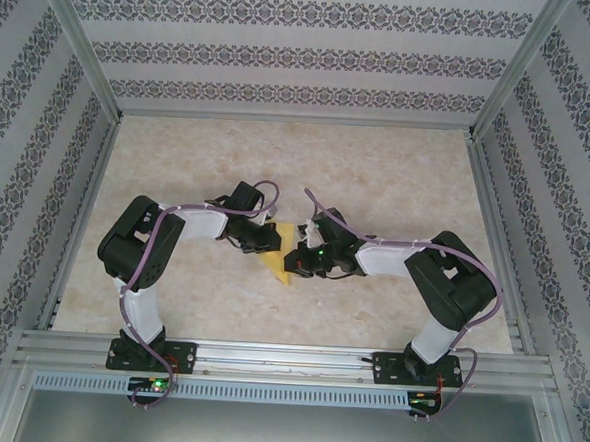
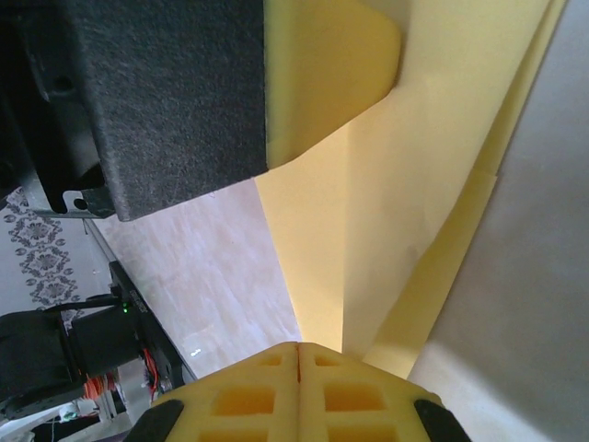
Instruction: Fold a paper plane with a square sheet of paper (fold left side to right side)
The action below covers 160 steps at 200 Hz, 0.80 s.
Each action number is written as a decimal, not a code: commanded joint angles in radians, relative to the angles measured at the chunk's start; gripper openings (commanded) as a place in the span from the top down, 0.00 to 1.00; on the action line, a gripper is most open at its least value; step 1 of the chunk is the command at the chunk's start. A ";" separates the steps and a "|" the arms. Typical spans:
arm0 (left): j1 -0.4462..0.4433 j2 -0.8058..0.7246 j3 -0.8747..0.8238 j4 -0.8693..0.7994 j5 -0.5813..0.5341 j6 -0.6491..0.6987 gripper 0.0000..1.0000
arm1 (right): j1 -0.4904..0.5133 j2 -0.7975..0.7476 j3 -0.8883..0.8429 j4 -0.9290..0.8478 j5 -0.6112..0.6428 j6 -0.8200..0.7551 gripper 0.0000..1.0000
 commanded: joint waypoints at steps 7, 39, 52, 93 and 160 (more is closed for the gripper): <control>0.001 0.045 -0.010 -0.064 -0.087 0.026 0.92 | 0.020 -0.002 -0.002 -0.006 -0.014 -0.007 1.00; 0.001 0.047 -0.008 -0.065 -0.087 0.028 0.92 | 0.025 -0.032 -0.008 -0.013 -0.007 -0.005 1.00; 0.002 0.046 -0.007 -0.066 -0.087 0.028 0.92 | 0.026 -0.047 -0.006 -0.016 -0.005 -0.005 0.99; 0.000 0.046 -0.011 -0.066 -0.087 0.027 0.92 | 0.029 -0.021 -0.005 -0.025 -0.015 -0.010 1.00; 0.001 0.047 -0.014 -0.064 -0.087 0.028 0.92 | 0.042 0.009 -0.020 -0.023 -0.010 -0.011 1.00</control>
